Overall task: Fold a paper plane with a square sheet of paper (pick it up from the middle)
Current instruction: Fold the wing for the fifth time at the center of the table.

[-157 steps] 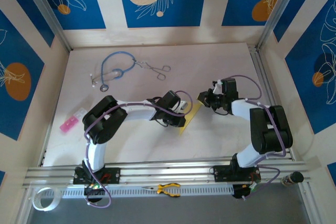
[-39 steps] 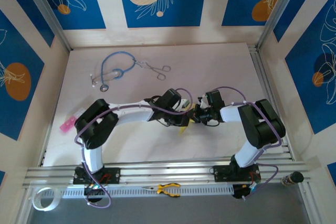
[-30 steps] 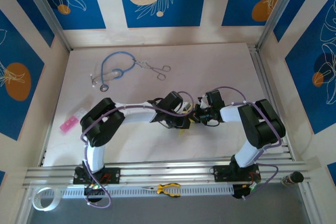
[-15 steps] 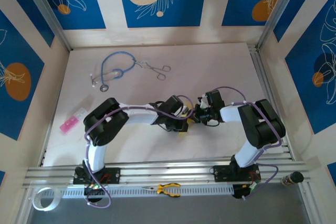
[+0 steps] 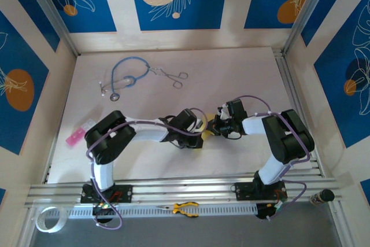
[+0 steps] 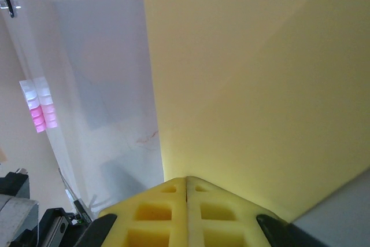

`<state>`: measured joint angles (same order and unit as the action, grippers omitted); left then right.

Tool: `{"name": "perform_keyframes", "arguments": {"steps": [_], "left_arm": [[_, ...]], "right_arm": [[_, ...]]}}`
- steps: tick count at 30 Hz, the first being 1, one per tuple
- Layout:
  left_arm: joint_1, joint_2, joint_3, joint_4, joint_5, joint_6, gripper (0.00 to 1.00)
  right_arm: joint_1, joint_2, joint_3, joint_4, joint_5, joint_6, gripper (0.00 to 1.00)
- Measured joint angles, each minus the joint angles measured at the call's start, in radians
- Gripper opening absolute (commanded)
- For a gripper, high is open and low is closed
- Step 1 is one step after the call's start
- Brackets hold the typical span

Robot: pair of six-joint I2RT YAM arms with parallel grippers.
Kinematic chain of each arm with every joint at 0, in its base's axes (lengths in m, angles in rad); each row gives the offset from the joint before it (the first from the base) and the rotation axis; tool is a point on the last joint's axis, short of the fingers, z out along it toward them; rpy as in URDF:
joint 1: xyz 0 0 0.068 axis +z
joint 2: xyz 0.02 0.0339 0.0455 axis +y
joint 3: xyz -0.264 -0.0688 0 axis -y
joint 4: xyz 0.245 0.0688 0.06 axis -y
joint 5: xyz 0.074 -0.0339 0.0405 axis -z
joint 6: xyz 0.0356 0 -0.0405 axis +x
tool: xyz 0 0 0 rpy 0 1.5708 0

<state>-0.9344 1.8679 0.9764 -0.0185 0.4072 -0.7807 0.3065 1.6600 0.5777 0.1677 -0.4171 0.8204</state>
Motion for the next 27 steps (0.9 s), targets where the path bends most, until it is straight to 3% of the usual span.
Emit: {"name": "perform_keyframes", "arguments": {"steps": [21,27], "left_arm": [[-0.028,-0.192,-0.046,-0.193,-0.13,0.084,0.0],[-0.012,-0.1,0.092,-0.183,-0.11,0.087,0.0]], "right_arm": [[0.0,0.0,0.004,-0.008,0.0,0.0,0.0],[0.0,0.0,0.01,-0.02,0.002,0.0,0.0]]}}
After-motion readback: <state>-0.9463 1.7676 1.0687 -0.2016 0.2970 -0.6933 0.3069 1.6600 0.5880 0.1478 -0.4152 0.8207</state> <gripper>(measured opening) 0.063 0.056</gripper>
